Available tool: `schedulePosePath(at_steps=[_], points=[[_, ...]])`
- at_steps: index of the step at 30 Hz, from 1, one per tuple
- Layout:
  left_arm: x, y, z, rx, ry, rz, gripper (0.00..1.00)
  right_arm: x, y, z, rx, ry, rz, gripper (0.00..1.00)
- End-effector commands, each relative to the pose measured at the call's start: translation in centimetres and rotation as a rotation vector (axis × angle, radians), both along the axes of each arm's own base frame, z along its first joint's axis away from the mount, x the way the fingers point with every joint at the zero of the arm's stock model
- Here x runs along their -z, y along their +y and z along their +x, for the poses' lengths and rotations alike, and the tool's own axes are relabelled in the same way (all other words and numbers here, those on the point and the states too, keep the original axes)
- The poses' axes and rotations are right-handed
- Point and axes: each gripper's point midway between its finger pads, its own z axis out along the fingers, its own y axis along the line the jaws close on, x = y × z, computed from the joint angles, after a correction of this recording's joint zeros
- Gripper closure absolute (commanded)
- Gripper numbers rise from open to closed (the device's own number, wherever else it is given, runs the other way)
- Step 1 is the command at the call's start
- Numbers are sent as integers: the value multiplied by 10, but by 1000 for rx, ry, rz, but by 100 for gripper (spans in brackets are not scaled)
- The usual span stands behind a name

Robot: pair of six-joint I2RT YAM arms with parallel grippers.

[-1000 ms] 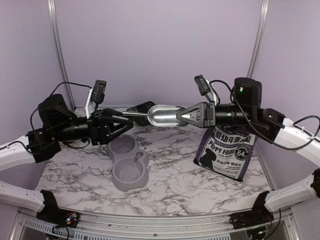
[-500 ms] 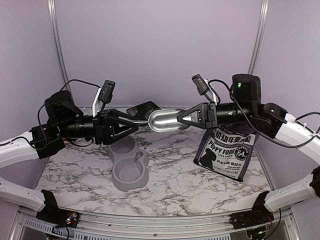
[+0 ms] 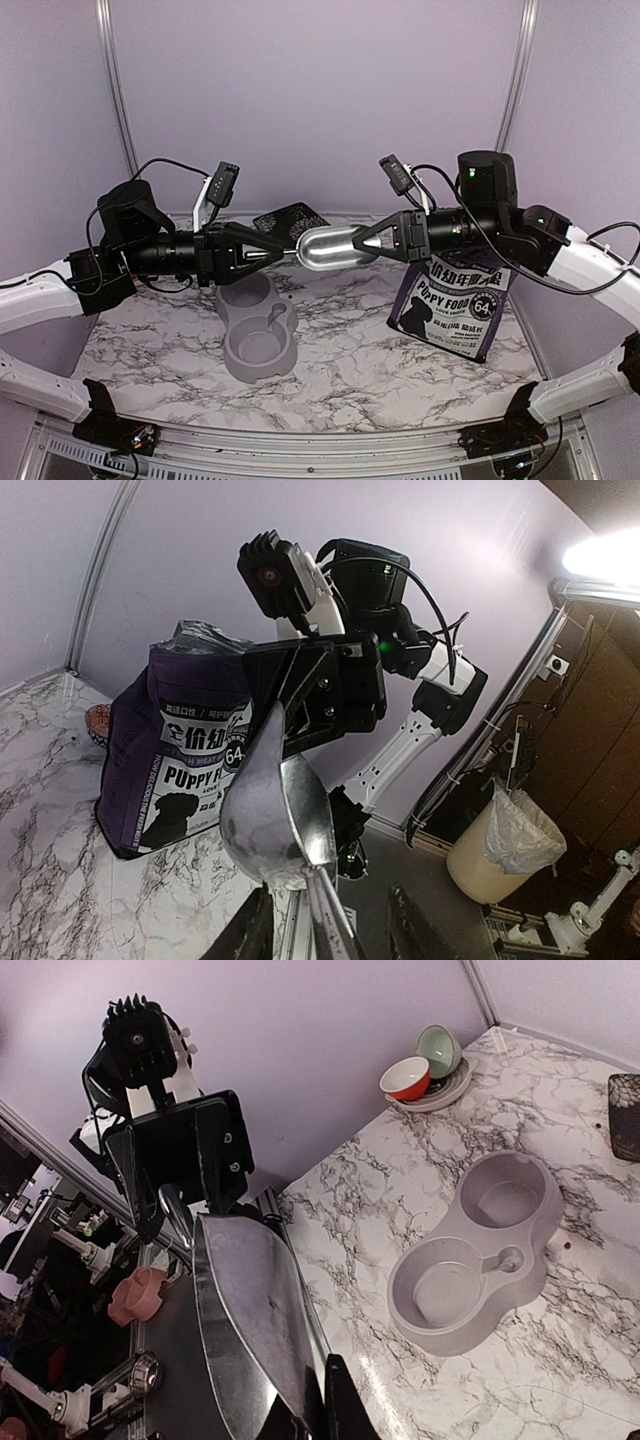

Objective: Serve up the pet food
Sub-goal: Pass from the right arm to the left

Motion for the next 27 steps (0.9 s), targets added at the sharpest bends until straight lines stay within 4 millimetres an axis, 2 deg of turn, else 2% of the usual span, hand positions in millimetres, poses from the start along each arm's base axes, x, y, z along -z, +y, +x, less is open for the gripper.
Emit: schedulePosePath(at_steps=[1, 9, 16, 23, 27], points=[[-7, 2, 1, -9, -5, -12, 62, -24, -4, 5, 34, -70, 30, 100], [-1, 4, 2, -24, 5, 2, 65, -27, -7, 6, 47, -83, 22, 100], [14, -1, 6, -24, 33, 84, 65, -32, -8, 6, 48, -99, 22, 100], [14, 1, 7, -40, 28, 90, 65, -24, -8, 7, 50, -88, -3, 100], [15, 1, 8, -46, 34, 87, 62, -20, -8, 9, 63, -83, -14, 100]])
